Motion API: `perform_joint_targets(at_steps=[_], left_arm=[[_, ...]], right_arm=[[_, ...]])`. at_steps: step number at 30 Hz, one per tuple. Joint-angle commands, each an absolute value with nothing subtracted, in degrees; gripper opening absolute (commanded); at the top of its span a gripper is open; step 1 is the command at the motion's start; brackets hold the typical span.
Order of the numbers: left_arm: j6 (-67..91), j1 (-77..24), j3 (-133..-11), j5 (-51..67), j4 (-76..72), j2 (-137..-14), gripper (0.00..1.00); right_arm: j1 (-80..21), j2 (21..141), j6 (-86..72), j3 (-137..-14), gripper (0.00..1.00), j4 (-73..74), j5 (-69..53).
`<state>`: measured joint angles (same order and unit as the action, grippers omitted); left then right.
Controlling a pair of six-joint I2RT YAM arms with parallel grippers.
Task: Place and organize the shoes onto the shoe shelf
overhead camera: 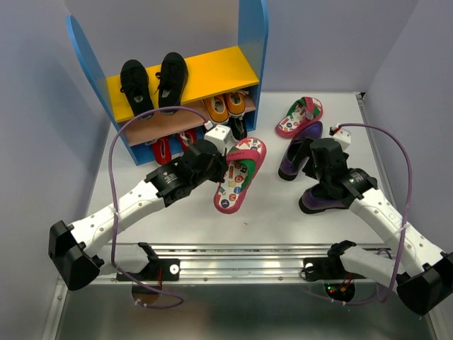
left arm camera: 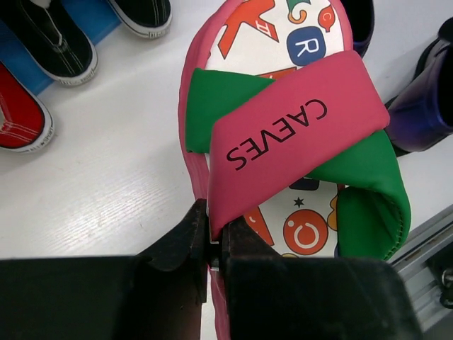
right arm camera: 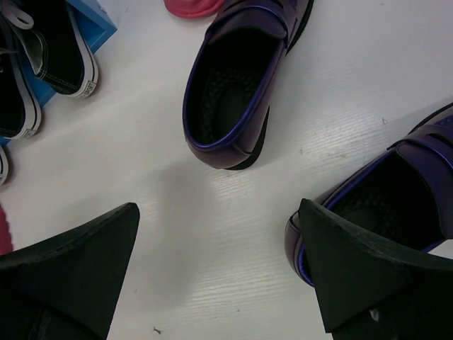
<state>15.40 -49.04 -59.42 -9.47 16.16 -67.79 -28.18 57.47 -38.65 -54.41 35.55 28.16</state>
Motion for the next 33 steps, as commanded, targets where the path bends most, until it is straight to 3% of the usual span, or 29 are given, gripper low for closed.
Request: perform_joint_targets(at_steps=[1,5,10,16,33], left_arm=[[15.8,-49.1,-68.2,-11.0,19.1,-65.0,0.0],[19.5,-48.5,-79.1,-21.9,22.7,-67.7,0.0],[20.8,-45.2,-95.2,-25.8,26.2,-74.6,0.0],[22.1,-40.4,-105.4,-29.4,27.1,-82.1,0.0],[22.1,-27.3,-125.8,-23.5,25.2,-101.9,0.0]], right_arm=[[-27.9,55.6,-39.9,-54.0,1.0,32.7,31.1],[-27.9,54.6,-39.7,-54.4,1.0,32.7,31.9],[-27.9,54.1,-39.6,-54.5,1.0,32.8,31.6],[-27.9,53.0,-39.6,-54.3,1.0,33.7,32.2],[-27.9,53.2,-39.6,-54.9,1.0,34.3,30.4]])
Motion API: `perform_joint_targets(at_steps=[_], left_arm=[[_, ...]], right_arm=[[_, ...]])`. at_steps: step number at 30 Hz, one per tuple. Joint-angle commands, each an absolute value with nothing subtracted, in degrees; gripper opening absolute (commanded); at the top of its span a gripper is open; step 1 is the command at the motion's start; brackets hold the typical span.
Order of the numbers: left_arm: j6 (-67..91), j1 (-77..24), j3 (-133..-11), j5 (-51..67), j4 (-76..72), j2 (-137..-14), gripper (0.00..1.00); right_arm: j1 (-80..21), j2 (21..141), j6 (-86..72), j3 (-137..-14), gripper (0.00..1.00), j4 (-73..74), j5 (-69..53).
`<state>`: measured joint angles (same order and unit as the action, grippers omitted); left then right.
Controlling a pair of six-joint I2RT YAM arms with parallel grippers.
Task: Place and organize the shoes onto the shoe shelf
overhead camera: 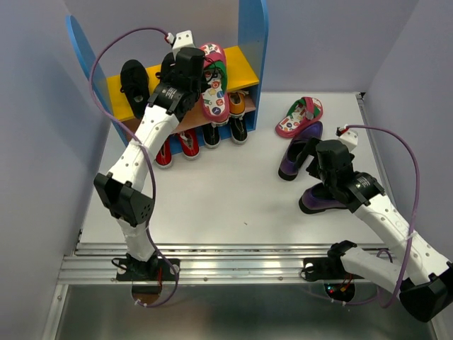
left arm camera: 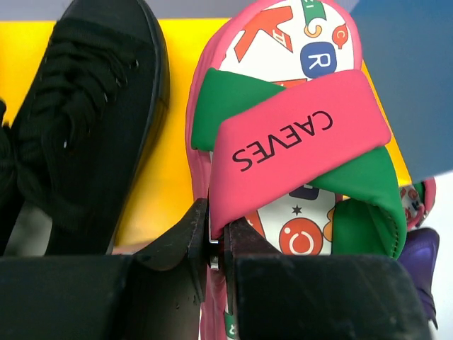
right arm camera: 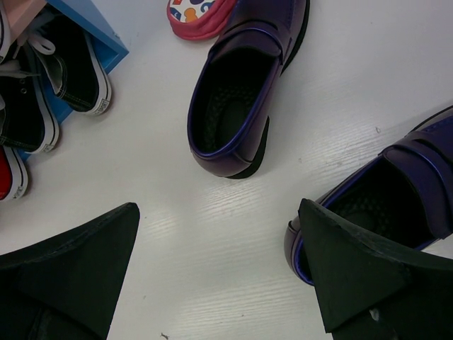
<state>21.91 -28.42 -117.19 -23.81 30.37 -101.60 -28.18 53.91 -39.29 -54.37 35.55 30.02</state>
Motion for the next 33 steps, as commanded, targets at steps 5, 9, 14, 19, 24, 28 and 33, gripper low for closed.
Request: perform_joint_targets(at_steps=[5,9,14,19,24,28,33], left_arm=[[20.7,-26.2,-134.2,-23.2,29.3,-107.0,0.0],[20.0,-24.4,-137.9,-21.2,31.2,-110.0,0.0],[20.1,-23.2,-138.5,-20.2,33.3,-111.9,0.0],[19.4,-22.3,-138.0,-21.4,34.5,-111.7,0.0],[19.0,-20.0,-137.7,-20.7,35.9,-111.3,0.0],[18.2,-18.8,-136.6,-21.3,35.9,-110.3,0.0],[17.8,-17.3,-135.0,-22.8,35.2,-108.6,0.0]], right_arm=[[-27.9,53.7,-39.9,-54.8,1.0,34.2,29.2],[-27.9,54.0,-40.0,-54.9,1.0,34.0,28.7],[-27.9,53.9,-39.7,-55.4,1.0,34.4,28.8],[-27.9,53.8,-40.1,-55.4,1.0,34.6,28.7],[-27.9,54.1,-40.4,-55.5,1.0,34.6,28.3],[-27.9,54.5,-40.5,-55.6,1.0,34.5,27.9],[-27.9,54.8,-40.6,-55.8,1.0,34.5,27.8]])
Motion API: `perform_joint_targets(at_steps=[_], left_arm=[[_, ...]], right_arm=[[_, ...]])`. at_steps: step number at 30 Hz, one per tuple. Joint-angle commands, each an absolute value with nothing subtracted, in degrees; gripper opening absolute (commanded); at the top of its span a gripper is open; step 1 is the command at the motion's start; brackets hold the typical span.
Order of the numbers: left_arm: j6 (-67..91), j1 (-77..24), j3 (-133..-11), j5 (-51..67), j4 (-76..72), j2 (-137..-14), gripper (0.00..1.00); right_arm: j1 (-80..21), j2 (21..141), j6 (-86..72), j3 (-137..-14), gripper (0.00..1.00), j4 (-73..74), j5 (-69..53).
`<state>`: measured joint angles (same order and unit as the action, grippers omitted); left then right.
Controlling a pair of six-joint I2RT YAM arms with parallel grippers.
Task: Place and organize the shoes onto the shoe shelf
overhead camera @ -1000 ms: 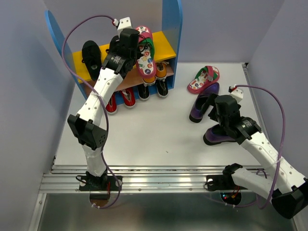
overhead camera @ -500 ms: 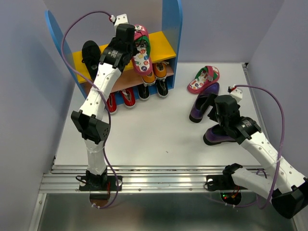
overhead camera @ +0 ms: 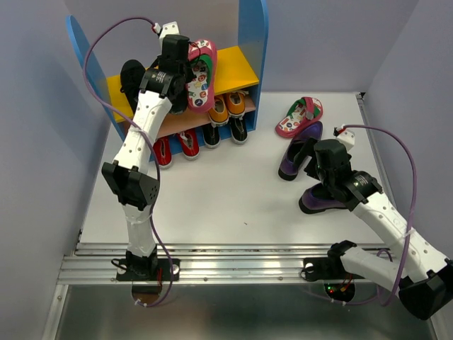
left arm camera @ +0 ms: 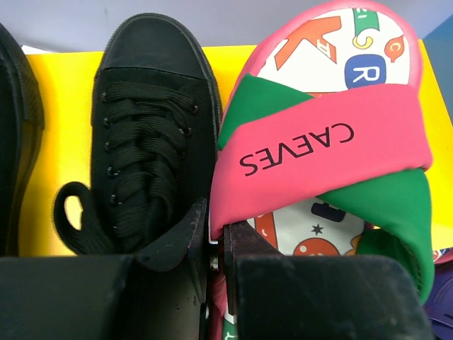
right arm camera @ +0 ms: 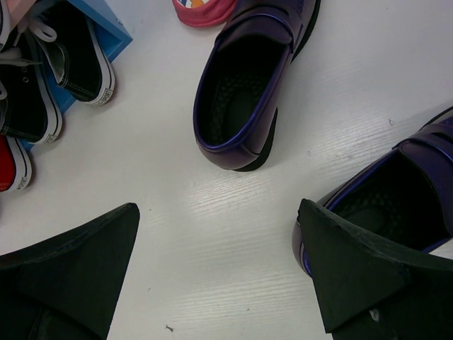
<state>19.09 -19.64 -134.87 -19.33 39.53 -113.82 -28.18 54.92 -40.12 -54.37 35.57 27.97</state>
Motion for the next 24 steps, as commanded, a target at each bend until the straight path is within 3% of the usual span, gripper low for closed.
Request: perform_joint_targets(at_steps=[1,11,24], left_arm=[[17.7,-16.7,-134.7,-22.7,35.1,-108.4,0.0],[19.5,-16.7,-132.7,-17.2,32.4,-108.4,0.0],[26.4,-17.8,-131.7,-24.2,29.5,-110.9,0.0]], right_arm=[[-27.9,54.8,-40.6,-55.7,1.0,34.5,27.8],[-27.9,54.5,-40.8,-55.6,1.0,34.5,27.9],[-27.9,53.0,-41.6,-55.5,1.0,35.9,28.6]])
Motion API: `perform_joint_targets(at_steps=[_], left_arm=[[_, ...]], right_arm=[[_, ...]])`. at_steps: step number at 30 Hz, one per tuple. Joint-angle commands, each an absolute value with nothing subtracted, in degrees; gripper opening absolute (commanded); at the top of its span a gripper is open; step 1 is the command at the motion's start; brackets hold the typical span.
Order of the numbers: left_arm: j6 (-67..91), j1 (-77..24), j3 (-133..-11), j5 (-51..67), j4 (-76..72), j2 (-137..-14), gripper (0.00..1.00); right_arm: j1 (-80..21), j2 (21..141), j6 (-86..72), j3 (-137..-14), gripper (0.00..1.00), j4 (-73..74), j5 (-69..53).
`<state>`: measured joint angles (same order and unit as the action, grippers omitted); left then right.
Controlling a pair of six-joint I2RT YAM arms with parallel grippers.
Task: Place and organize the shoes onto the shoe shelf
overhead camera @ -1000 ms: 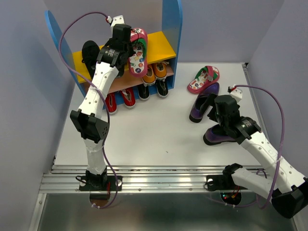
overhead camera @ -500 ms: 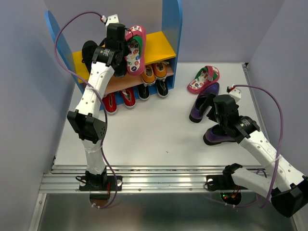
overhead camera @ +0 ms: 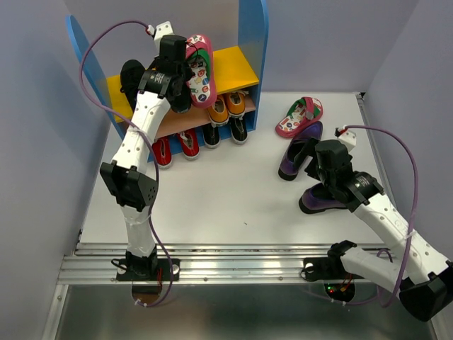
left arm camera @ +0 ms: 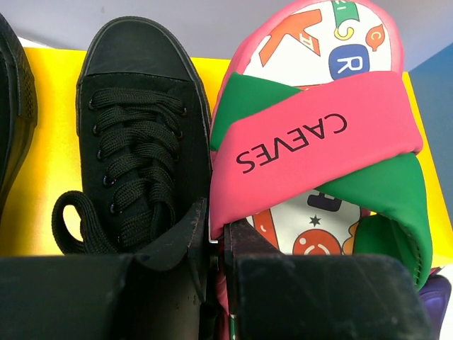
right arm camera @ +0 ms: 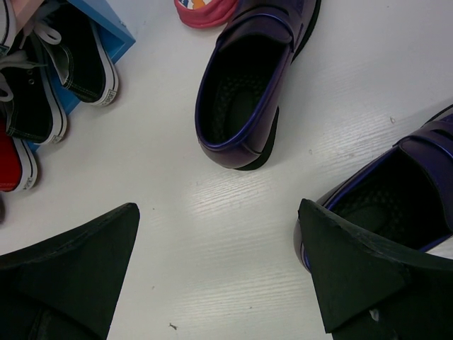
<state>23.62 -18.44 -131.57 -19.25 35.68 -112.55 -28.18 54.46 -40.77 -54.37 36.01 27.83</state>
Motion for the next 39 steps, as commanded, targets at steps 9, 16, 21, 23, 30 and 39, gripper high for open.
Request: perform_joint_targets(at_steps=[9,16,21,23,30,39], left_arm=[[27.5,-17.8,-132.2,-23.8,30.4,-113.6,0.0],[27.0,-17.9,-131.0,-20.2,29.4,-113.1,0.24],[26.2,-17.8,-131.0,-19.5,28.5,-111.0,0.43],[25.8,-17.9,-130.4,-18.6,27.3,-110.0,0.45],[24.1,-18.2,-130.3,-18.4,25.0,-105.5,0.62],[19.4,-18.7,-128.5,-18.9,22.1,-98.3,0.67]], right_arm=[[-27.9,51.9,-41.9,-55.4,1.0,36.8,28.7],[-27.9,51.2,-42.2,-55.2,1.0,37.8,29.3],[-27.9,50.8,-41.8,-55.1,1.0,38.1,29.6],[-27.9,51.8,-40.9,-56.4,1.0,39.2,30.4],[-27.9,52.6,-38.5,-58.8,1.0,39.2,33.2],[-27.9,57.9,-36.0,-59.7,1.0,35.2,34.9]])
